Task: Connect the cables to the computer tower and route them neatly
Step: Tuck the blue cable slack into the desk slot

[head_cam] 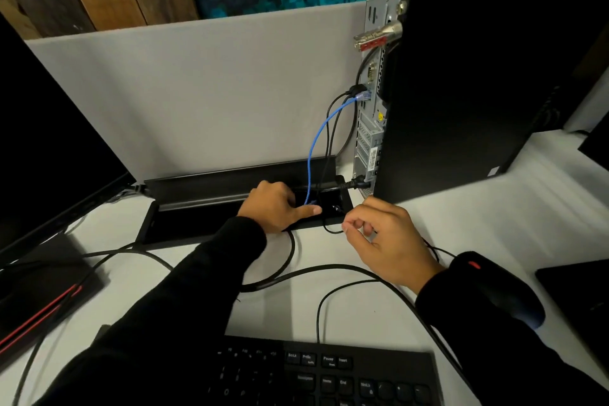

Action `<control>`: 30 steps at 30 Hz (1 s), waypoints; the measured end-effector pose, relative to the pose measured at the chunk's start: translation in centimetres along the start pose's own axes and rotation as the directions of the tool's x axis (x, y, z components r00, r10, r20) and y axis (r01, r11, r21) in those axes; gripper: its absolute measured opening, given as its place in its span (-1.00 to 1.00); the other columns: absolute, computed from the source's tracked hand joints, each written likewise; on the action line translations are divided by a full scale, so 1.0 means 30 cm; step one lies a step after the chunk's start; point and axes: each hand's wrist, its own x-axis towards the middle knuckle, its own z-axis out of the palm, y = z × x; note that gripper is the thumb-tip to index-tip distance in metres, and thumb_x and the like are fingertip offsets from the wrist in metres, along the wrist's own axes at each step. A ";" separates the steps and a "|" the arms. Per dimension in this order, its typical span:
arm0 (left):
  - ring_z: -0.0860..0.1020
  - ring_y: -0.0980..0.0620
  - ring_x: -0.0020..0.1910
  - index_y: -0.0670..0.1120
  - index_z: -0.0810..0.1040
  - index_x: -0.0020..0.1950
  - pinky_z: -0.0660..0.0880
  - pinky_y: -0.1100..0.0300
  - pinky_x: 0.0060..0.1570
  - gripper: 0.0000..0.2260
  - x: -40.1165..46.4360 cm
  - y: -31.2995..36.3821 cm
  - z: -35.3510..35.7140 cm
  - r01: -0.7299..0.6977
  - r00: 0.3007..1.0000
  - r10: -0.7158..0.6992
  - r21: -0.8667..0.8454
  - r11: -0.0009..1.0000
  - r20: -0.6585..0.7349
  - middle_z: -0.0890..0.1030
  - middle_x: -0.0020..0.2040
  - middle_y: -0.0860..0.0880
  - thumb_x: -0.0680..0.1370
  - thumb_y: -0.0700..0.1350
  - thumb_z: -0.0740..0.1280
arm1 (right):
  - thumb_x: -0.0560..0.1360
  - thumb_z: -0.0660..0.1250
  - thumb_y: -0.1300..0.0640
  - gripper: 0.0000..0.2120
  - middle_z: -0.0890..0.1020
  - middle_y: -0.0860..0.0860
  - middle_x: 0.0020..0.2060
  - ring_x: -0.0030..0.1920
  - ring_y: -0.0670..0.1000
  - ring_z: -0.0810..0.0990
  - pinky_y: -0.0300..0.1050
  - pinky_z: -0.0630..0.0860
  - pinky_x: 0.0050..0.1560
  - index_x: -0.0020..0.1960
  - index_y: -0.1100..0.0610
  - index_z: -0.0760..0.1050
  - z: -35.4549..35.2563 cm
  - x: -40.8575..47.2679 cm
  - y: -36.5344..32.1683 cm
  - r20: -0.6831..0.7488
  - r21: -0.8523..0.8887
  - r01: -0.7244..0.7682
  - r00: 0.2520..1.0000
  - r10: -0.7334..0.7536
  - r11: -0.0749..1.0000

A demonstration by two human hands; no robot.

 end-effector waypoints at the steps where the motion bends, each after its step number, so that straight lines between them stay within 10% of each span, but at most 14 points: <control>1: 0.49 0.03 -0.39 -0.08 0.49 -0.44 0.34 0.19 -0.38 -0.37 0.011 0.026 0.017 0.029 0.999 -0.029 0.000 1.000 0.015 0.48 -0.46 -0.03 0.41 0.49 0.33 | 0.56 0.33 0.04 -0.89 0.50 -0.14 -0.19 -0.25 -0.04 0.51 -0.03 0.55 -0.23 -0.10 0.00 0.60 -0.001 -0.001 0.005 0.003 -0.002 -0.004 1.000 0.004 1.000; 12: 0.64 0.24 -0.02 0.01 0.74 0.11 0.46 0.31 0.15 -0.86 0.050 -0.034 -0.034 -0.110 0.923 0.212 -0.309 0.945 0.320 0.73 -0.03 0.17 0.62 -0.10 0.40 | 0.56 0.39 0.07 -0.95 0.52 -0.14 -0.17 -0.18 -0.08 0.53 -0.18 0.52 -0.18 -0.07 0.00 0.62 0.021 -0.003 0.054 0.050 0.048 -0.087 0.995 0.085 0.995; 17: 0.64 0.19 -0.07 0.07 0.76 0.00 0.54 0.19 0.12 -0.89 0.074 -0.008 0.006 -0.122 0.949 0.170 -0.186 0.975 0.265 0.73 -0.10 0.18 0.60 -0.01 0.42 | 0.46 0.42 -0.23 -0.70 0.45 -0.19 0.03 0.06 -0.11 0.53 -0.14 0.53 0.09 0.08 -0.07 0.64 0.019 -0.001 0.068 0.124 0.007 -0.089 0.988 0.087 0.996; 25: 0.53 0.11 -0.02 0.14 0.58 -0.16 0.39 0.16 0.10 -0.77 0.119 0.050 0.006 -0.121 0.884 0.062 0.100 0.988 0.463 0.61 -0.03 0.12 0.63 -0.07 0.21 | 0.55 0.43 -0.10 -0.80 0.47 -0.21 0.05 0.09 -0.13 0.51 -0.05 0.55 0.16 0.12 -0.05 0.64 0.018 0.003 0.082 0.129 -0.021 -0.093 0.987 0.095 0.995; 30: 0.54 0.07 0.20 0.17 0.57 0.21 0.38 0.19 0.29 -0.80 0.112 0.041 0.020 -0.117 0.909 0.115 -0.021 0.993 0.400 0.60 0.23 0.10 0.63 -0.07 0.29 | 0.56 0.39 -0.14 -0.77 0.49 -0.20 0.04 0.10 -0.11 0.52 -0.02 0.56 0.14 0.13 -0.05 0.63 0.022 0.007 0.075 0.159 -0.029 -0.106 0.981 0.109 0.994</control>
